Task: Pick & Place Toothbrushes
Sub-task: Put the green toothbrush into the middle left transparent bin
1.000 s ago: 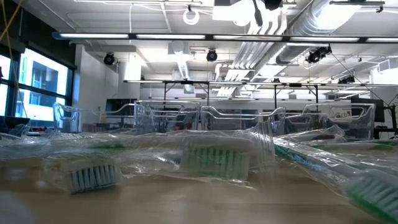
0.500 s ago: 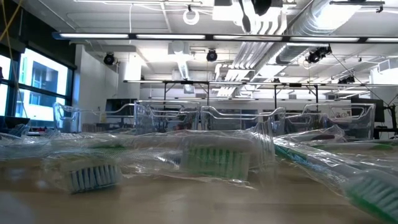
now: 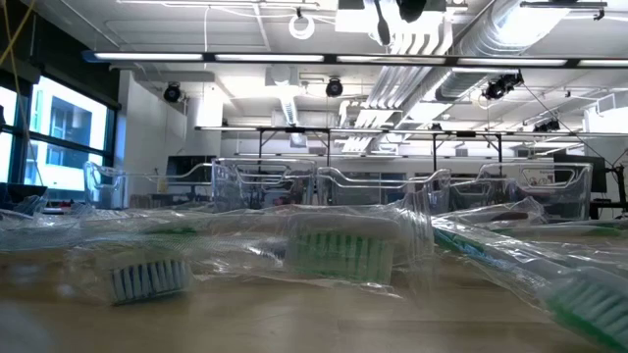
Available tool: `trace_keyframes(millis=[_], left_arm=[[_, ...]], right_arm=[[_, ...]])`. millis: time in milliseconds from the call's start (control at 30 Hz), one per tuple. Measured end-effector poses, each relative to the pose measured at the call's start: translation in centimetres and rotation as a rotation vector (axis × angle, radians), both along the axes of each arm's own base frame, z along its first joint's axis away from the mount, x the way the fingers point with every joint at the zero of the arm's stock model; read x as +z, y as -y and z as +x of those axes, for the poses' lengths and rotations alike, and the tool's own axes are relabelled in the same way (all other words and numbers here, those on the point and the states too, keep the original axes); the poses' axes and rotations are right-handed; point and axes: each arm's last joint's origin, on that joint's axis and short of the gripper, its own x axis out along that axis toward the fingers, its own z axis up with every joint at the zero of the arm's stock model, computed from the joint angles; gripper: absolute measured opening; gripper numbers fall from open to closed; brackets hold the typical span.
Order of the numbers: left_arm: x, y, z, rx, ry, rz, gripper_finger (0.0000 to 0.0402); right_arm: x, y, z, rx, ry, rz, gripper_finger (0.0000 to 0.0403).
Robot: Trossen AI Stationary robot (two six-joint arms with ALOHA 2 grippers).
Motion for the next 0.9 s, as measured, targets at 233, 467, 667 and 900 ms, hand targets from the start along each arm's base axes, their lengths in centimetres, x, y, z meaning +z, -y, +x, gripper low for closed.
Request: trace_keyframes(millis=[233,467,667,900], left_arm=[[-0.09,0.0,0.01,-0.003,-0.01,0.0,0.0115],[0.04,-0.05,-0.01,0.009,0.004,-0.003,0.0054],[0.03,-0.03,0.0,0.008,0.002,-0.021,0.0024],[-0.22,-0.06,0.03,0.017,-0.024,0.001,0.0021]], right_arm=[[0.0,0.08,0.0,-0.028,0.0,-0.003,0.0014],[0.01,0.08,0.0,-0.028,0.001,-0.004,0.0014],[0.01,0.09,-0.01,-0.031,0.0,-0.019,0.0015],[0.02,0.06,-0.01,-0.017,0.002,0.006,0.0058]])
